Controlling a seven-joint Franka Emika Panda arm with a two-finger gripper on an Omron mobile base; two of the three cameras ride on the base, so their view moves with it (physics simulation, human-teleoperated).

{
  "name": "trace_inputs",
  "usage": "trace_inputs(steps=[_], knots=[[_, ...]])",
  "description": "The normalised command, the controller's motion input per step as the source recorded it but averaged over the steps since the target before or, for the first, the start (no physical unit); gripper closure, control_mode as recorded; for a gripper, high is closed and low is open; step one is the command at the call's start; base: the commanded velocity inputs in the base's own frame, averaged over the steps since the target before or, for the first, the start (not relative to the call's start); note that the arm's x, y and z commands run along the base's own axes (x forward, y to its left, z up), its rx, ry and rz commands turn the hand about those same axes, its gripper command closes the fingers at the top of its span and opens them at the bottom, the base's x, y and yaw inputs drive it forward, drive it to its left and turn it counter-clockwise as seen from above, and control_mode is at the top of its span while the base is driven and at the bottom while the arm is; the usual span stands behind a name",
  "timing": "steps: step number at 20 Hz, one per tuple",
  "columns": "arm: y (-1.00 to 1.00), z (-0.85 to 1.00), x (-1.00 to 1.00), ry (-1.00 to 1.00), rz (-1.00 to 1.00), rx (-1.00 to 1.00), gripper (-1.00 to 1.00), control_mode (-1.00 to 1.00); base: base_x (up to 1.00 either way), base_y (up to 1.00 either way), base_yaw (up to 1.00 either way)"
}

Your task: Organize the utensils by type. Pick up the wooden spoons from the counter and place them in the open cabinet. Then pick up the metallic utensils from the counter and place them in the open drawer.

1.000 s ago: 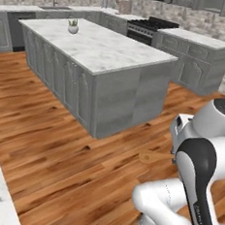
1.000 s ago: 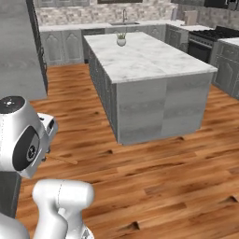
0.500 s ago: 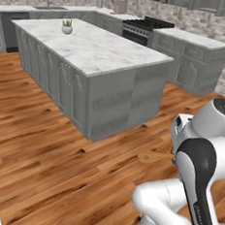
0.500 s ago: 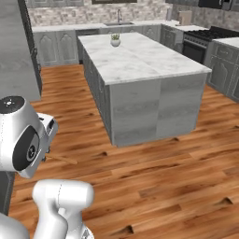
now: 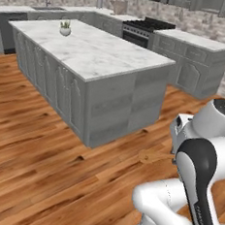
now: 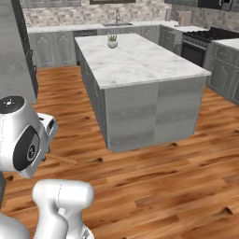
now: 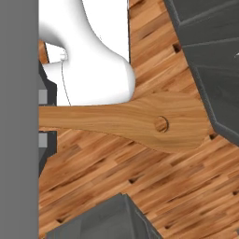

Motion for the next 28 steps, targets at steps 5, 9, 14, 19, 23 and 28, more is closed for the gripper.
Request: trace_inputs(steps=[5,9,14,19,23,28], knots=[[0.00,0.00,0.00,0.00,0.00,0.00,1.00,1.00,0.73,-0.06,0.00],[0.00,0.00,0.00,0.00,0.00,0.00,1.00,1.00,0.74,-0.01,0.00],[0.00,0.00,0.00,0.00,0.00,0.00,1.00,1.00,0.77,-0.04,0.00],[0.00,0.00,0.00,0.00,0.00,0.00,1.00,1.00,0.71,-0.11,0.02],[0.00,0.00,0.00,0.00,0.00,0.00,1.00,1.00,0.65,-0.37,0.03],[0.00,0.00,0.00,0.00,0.00,0.00,1.00,1.00,0.67,-0.54,0.00]])
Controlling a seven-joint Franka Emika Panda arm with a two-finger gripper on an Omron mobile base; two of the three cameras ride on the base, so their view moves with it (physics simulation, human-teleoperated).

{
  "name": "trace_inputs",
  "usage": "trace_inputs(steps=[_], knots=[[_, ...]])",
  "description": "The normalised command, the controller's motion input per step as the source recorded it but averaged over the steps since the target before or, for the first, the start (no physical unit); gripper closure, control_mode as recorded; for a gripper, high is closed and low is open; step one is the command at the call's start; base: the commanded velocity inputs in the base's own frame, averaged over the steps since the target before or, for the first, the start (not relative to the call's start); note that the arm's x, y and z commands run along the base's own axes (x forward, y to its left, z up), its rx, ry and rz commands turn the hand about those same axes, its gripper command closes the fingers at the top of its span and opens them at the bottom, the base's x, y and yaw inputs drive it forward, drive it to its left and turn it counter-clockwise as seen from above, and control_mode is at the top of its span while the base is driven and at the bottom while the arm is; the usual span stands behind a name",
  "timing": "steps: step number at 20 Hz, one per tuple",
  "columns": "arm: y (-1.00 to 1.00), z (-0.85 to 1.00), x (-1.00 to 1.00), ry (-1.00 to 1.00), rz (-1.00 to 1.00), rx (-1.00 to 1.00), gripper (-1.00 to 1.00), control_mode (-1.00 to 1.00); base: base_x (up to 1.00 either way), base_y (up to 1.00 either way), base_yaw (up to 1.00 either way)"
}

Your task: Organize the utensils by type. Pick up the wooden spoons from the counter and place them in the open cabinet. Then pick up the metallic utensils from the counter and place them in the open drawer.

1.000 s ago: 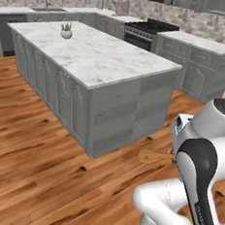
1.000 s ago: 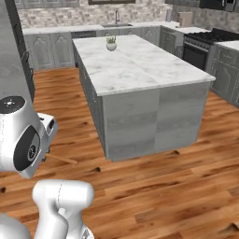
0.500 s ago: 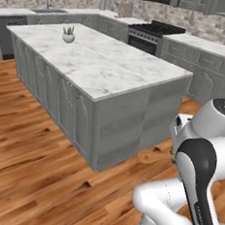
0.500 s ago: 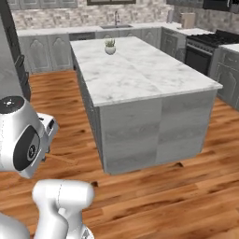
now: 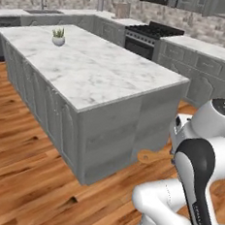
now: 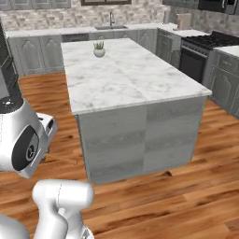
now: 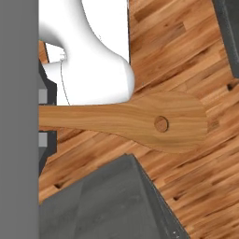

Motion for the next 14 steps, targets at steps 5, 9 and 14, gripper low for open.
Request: trace_inputs(steps=[5,9,14], knots=[[0.00,0.00,0.00,0.00,0.00,0.00,1.00,1.00,0.61,-0.64,0.00],[0.00,0.00,0.00,0.00,0.00,0.00,1.00,1.00,0.57,-0.69,0.00],[0.00,0.00,0.00,0.00,0.00,0.00,1.00,1.00,0.59,-0.69,0.00]])
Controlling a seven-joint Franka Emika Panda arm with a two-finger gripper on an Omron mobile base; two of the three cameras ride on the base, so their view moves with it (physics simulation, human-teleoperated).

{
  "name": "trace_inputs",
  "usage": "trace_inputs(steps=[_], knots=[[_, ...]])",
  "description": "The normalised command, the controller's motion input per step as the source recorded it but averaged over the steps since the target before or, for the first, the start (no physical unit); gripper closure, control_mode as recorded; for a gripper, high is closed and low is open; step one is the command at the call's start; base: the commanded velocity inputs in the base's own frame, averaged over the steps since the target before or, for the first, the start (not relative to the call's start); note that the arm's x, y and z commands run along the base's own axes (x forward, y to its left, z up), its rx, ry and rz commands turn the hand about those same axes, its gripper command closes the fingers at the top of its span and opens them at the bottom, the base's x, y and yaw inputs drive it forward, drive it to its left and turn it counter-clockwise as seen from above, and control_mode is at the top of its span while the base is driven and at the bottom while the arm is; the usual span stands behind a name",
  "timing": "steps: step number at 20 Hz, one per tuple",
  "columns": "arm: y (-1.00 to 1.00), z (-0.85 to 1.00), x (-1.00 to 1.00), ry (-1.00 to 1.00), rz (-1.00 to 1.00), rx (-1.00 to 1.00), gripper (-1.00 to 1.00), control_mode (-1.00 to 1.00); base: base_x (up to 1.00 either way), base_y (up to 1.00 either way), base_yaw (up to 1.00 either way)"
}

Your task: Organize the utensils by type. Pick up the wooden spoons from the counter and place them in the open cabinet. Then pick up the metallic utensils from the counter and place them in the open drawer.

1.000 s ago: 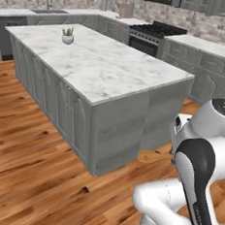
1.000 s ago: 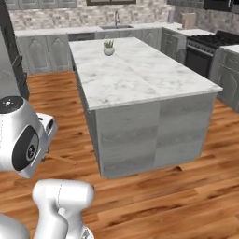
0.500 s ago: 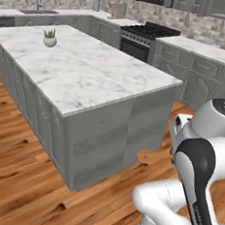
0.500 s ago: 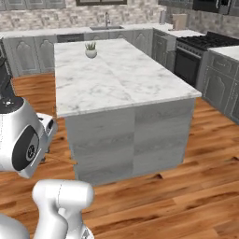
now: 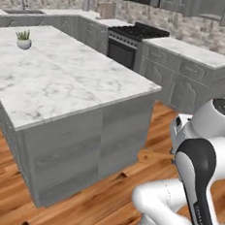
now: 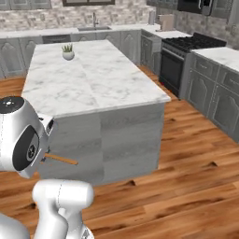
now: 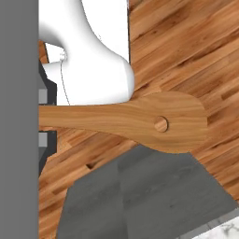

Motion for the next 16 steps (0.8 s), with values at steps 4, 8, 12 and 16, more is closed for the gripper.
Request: trace_inputs(steps=[4,8,12,16], knots=[[0.00,0.00,0.00,0.00,0.00,0.00,1.00,1.00,0.62,-0.68,0.00],[0.00,0.00,0.00,0.00,0.00,0.00,1.00,1.00,0.63,-0.67,0.00],[0.00,0.00,0.00,0.00,0.00,0.00,1.00,1.00,0.67,-0.66,0.00],[0.00,0.00,0.00,0.00,0.00,0.00,1.00,1.00,0.73,-0.64,0.00]])
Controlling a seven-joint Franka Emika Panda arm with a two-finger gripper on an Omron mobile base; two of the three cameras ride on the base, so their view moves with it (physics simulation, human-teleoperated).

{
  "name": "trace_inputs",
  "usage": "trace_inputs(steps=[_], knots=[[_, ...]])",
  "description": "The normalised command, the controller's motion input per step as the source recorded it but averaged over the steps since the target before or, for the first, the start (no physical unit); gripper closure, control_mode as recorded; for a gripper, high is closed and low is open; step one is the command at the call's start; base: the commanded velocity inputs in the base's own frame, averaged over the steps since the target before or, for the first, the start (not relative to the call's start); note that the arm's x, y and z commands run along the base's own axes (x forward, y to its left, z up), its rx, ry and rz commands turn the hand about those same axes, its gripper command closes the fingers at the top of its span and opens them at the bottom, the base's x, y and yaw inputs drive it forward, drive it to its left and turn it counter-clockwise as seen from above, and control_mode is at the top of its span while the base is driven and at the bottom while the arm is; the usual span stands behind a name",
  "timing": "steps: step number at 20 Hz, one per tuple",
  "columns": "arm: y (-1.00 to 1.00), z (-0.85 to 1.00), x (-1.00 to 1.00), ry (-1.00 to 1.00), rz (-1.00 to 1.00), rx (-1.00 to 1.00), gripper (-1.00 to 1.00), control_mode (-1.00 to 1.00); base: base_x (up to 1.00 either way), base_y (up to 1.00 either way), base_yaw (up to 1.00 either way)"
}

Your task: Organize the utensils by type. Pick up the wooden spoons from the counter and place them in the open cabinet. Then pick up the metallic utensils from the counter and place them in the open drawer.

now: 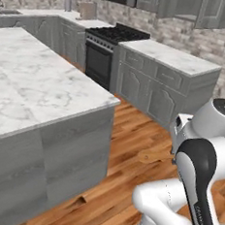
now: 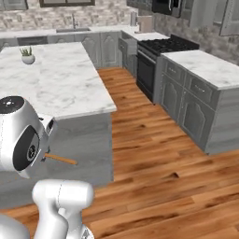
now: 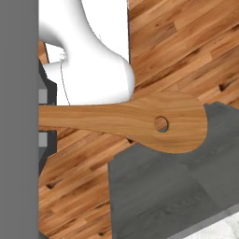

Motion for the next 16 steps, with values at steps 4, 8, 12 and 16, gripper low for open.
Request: trace_inputs(steps=[4,8,12,16], knots=[[0.00,0.00,0.00,0.00,0.00,0.00,1.00,1.00,0.75,-0.63,0.00],[0.00,0.00,0.00,0.00,0.00,0.00,1.00,1.00,0.76,-0.62,0.00],[0.00,0.00,0.00,0.00,0.00,0.00,1.00,1.00,0.78,-0.60,0.00],[0.00,0.00,0.00,0.00,0.00,0.00,1.00,1.00,0.85,-0.46,0.00]])
